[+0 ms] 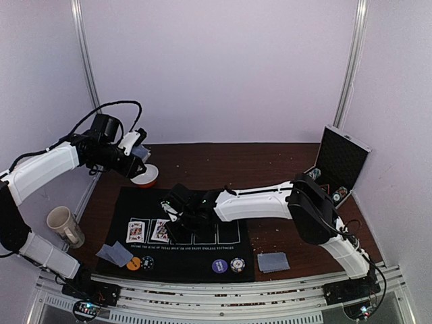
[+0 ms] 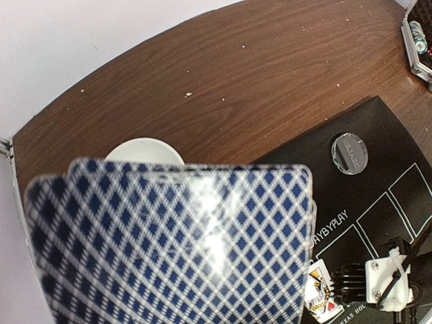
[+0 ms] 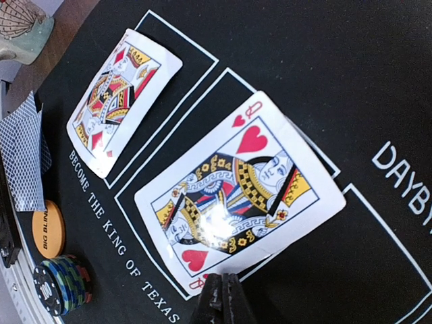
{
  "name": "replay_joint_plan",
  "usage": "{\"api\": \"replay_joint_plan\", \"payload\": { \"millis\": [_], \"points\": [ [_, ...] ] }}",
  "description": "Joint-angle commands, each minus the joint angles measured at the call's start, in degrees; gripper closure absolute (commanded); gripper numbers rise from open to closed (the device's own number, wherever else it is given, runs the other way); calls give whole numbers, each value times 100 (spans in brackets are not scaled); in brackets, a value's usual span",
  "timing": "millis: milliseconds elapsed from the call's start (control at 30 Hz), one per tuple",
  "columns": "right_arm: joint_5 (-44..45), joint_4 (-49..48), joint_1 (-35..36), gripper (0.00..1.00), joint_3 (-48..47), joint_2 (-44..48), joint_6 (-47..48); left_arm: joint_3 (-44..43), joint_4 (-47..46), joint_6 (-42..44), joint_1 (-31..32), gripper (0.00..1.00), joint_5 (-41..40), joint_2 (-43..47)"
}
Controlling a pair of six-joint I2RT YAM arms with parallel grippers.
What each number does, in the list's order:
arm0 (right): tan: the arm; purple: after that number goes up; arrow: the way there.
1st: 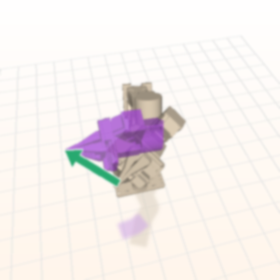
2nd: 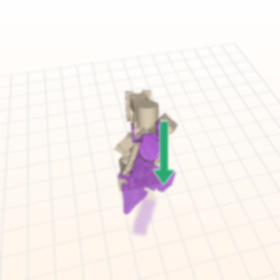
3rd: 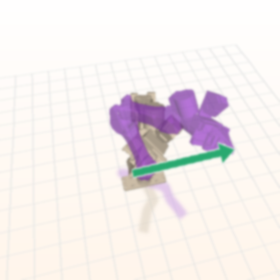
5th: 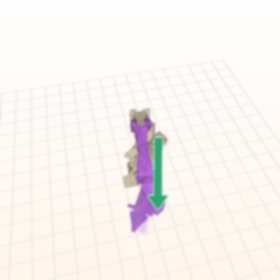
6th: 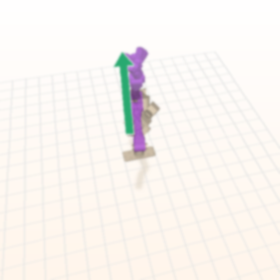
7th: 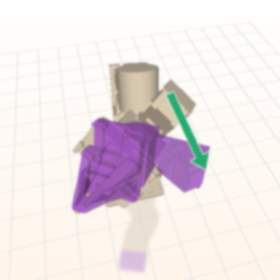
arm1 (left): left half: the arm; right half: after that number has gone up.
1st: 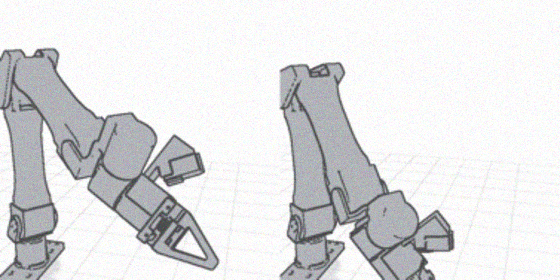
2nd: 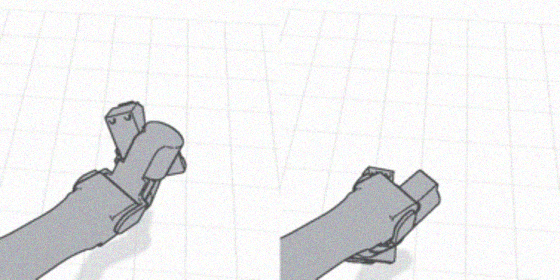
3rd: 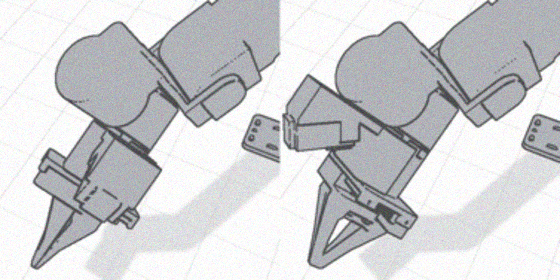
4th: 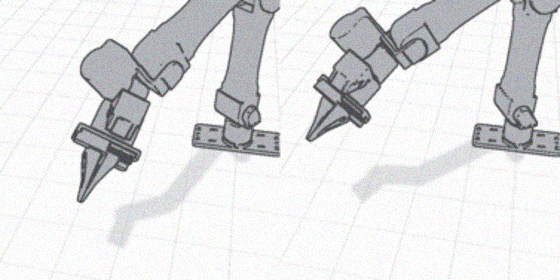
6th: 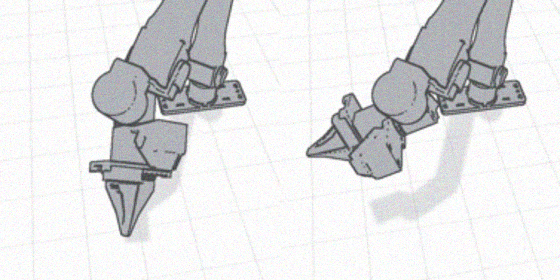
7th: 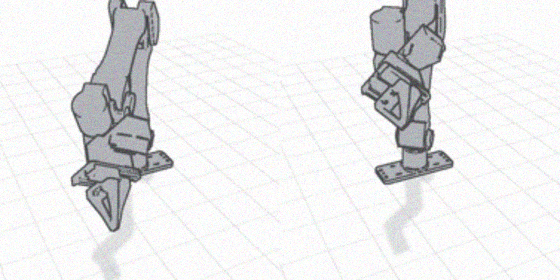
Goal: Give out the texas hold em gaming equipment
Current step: Adjust the poker card in the community card area.
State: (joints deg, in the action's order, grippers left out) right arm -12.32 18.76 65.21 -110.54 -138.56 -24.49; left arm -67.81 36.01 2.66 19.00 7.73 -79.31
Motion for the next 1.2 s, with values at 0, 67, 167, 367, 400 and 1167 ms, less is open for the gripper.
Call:
{"api": "replay_joint_plan", "payload": {
  "millis": [0, 67, 167, 367, 400, 1167],
  "points": [
    [28, -129, -191, 100, 154, 384, 44, 44, -279, 18, -50, 59, 48, 117],
    [75, -185, -283, 100, 248, 363, -118, 49, -279, 24, -47, 59, 38, 117],
    [195, -212, -323, 100, 227, 248, -187, 49, -274, 21, -49, 59, 38, 118],
    [286, -47, -326, 100, -160, -187, -229, 40, -279, 24, -46, 59, 32, 115],
    [275, -40, -328, 100, -206, -225, -237, 40, -279, 24, -47, 59, 31, 117],
    [-34, -242, -290, 100, -496, -513, -552, 5, -278, 28, -48, 59, 57, 99]
  ]
}}
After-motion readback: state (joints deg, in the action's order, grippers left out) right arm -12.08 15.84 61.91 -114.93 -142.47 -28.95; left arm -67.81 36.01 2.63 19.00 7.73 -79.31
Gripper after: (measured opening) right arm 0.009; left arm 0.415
